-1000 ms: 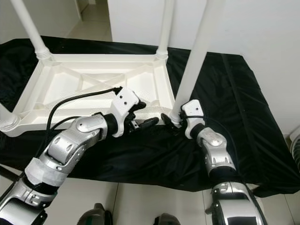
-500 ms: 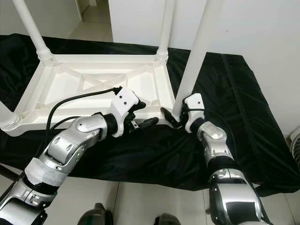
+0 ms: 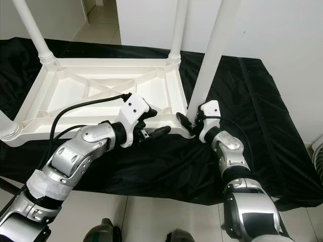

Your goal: Building children table

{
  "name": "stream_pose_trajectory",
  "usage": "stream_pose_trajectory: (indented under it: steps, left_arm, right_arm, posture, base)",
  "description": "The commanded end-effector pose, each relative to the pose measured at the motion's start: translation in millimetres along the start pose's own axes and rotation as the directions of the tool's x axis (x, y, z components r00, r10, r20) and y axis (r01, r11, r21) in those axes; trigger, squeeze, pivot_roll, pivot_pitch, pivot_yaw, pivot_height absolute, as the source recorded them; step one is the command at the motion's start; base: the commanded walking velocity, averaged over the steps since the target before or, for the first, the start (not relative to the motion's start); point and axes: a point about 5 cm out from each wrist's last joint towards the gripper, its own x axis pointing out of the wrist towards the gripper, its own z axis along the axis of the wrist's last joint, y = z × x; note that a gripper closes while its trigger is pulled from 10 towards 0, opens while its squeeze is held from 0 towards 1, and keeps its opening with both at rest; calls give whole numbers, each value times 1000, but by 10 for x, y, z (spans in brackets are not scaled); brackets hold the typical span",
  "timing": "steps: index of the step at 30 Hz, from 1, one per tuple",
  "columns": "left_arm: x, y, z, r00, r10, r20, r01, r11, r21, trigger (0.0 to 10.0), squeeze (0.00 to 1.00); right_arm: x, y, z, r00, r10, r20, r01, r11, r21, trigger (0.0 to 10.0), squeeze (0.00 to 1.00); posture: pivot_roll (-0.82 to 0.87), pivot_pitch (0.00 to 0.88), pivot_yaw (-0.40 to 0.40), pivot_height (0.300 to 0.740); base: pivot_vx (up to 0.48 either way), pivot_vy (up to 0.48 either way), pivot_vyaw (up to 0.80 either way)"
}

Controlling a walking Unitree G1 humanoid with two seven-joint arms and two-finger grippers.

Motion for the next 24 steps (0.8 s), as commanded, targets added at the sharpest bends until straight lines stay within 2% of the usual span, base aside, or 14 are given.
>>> stream_pose_trajectory:
  steps: [1,2,5,6,8,9,10,11,13,15,16,19,23,24]
  left_arm:
    - [7,-7,19,999,-32,9,31,999,14,10000,0]
    - [7,-7,19,999,-32,9,31,999,14,10000,0]
    - [20,-42,-4,999,-38,10,37,999,7,10000,0]
    - [20,-42,-4,999,-38,10,37,999,7,10000,0]
    - [33,-74,-17,999,-43,10,43,999,-7,10000,0]
    - [33,-74,-17,999,-43,10,43,999,-7,10000,0]
    - [33,-82,-21,999,-45,10,45,999,-12,10000,0]
    - [33,-90,-27,999,-46,9,47,999,-17,10000,0]
    - [33,-90,-27,999,-46,9,47,999,-17,10000,0]
    - [29,-90,-32,999,-47,8,47,999,-13,10000,0]
    - [29,-90,-32,999,-47,8,47,999,-13,10000,0]
    - [35,-68,-21,999,-39,13,39,999,-6,10000,0]
    - [44,-52,-5,999,-40,16,40,999,1,10000,0]
    - [45,-49,-2,999,-41,17,41,999,3,10000,0]
  right_arm:
    - [-49,-9,-121,992,-122,-43,122,992,10,0,0]
    - [-49,-9,-121,992,-122,-43,122,992,10,0,0]
    - [-49,-6,-157,951,-306,-48,308,950,53,0,0]
    - [-49,-6,-157,951,-306,-48,308,950,53,0,0]
    - [-65,82,-149,888,-459,-28,460,887,36,0,0]
    - [-65,82,-149,888,-459,-28,460,887,36,0,0]
    - [-77,117,-141,864,-503,-18,503,864,23,0,0]
    - [-108,153,-145,813,-582,-19,582,813,26,0,0]
    - [-108,153,-145,813,-582,-19,582,813,26,0,0]
    - [-135,269,-130,726,-688,-19,688,725,40,0,0]
    - [-135,269,-130,726,-688,-19,688,725,40,0,0]
    - [-92,424,-73,709,-706,-2,704,707,65,0,0]
    - [-53,476,-21,758,-651,31,648,758,77,0,0]
    - [-59,481,-14,761,-649,23,646,760,67,431,0]
  posture:
    - [42,0,-10,740]
    - [42,0,-10,740]
    - [26,0,-24,740]
    - [26,0,-24,740]
    - [20,0,-25,740]
    - [20,0,-25,740]
    - [19,0,-25,740]
    - [16,0,-22,740]
    - [16,0,-22,740]
    - [12,0,-20,740]
    - [12,0,-20,740]
    - [7,0,-12,740]
    - [3,0,-8,740]
    - [3,0,-8,740]
  base:
    - [0,0,0]
    - [0,0,0]
    - [0,0,0]
    - [0,0,0]
    - [0,0,0]
    - [0,0,0]
    - [0,0,0]
    - [0,0,0]
    - [0,0,0]
    - [0,0,0]
    - [0,0,0]
    - [0,0,0]
    - [0,0,0]
    - [0,0,0]
